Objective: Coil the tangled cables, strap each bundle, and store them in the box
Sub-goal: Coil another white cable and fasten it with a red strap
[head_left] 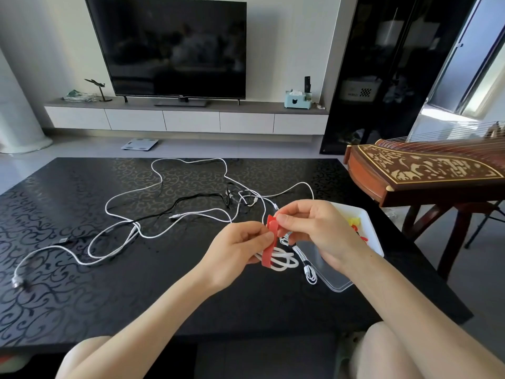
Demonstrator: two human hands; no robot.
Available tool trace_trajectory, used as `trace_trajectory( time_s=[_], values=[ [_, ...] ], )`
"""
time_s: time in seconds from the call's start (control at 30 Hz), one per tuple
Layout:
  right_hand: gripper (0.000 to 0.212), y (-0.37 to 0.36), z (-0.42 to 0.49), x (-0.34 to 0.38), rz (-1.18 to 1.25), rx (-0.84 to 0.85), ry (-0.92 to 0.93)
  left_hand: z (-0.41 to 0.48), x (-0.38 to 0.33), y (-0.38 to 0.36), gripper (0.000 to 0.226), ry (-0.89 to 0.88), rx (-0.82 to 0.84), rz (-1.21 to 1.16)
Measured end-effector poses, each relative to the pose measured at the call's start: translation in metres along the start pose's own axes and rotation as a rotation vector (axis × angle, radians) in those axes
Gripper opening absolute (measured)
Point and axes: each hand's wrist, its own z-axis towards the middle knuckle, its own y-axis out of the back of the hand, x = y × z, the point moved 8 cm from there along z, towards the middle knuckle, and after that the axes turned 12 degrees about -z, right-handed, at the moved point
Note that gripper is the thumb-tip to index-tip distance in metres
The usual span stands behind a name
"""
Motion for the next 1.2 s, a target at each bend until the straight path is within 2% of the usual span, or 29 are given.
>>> trace_trajectory(
  time_s=[0.1,0.2,0.37,0.43,0.57,0.67,0.77,0.83,0.9,1.0,1.1,1.2],
  values=[
    [0.014,0.005,-0.001,0.0,-0.032,-0.043,0.015,0.0,0.0,0.0,0.032,0.024,-0.017,-0.002],
    [0.011,0.009,-0.005,0.004,-0.129,-0.098,0.066,0.001,0.001,0.004,0.029,0.034,-0.093,0.003],
    [0.008,-0.002,-0.017,0.025,-0.47,-0.146,0.361,0.003,0.002,0.009,0.023,0.04,-0.185,-0.006],
    [0.009,-0.007,-0.02,0.023,-0.484,-0.1,0.384,0.003,0.002,0.01,0.023,0.051,-0.173,-0.002],
    [0.015,-0.005,-0.016,0.006,-0.123,0.023,0.151,0.002,0.001,0.011,0.024,0.057,-0.142,0.031],
    [0.007,-0.007,-0.01,-0.008,0.163,0.038,-0.081,0.002,-0.001,0.008,0.033,0.055,-0.1,0.029],
    [0.028,-0.02,-0.009,-0.019,0.338,0.181,-0.3,0.003,-0.005,0.003,0.027,0.03,-0.04,0.043],
    [0.022,-0.032,-0.015,-0.022,0.437,0.311,-0.426,0.003,-0.007,0.001,0.024,0.013,-0.001,0.045],
    [0.016,-0.036,-0.018,-0.025,0.486,0.333,-0.487,0.003,-0.008,0.0,0.024,0.002,0.027,0.048],
    [0.011,-0.018,-0.01,-0.019,0.242,0.178,-0.374,0.001,-0.007,0.004,0.031,-0.029,-0.006,0.171],
    [0.013,0.011,0.0,0.001,-0.036,-0.084,-0.159,-0.012,-0.02,-0.006,0.035,-0.258,0.014,0.531],
    [0.017,0.015,0.002,0.018,-0.166,-0.166,-0.043,-0.026,-0.033,-0.02,0.02,-0.447,0.129,0.692]
  ],
)
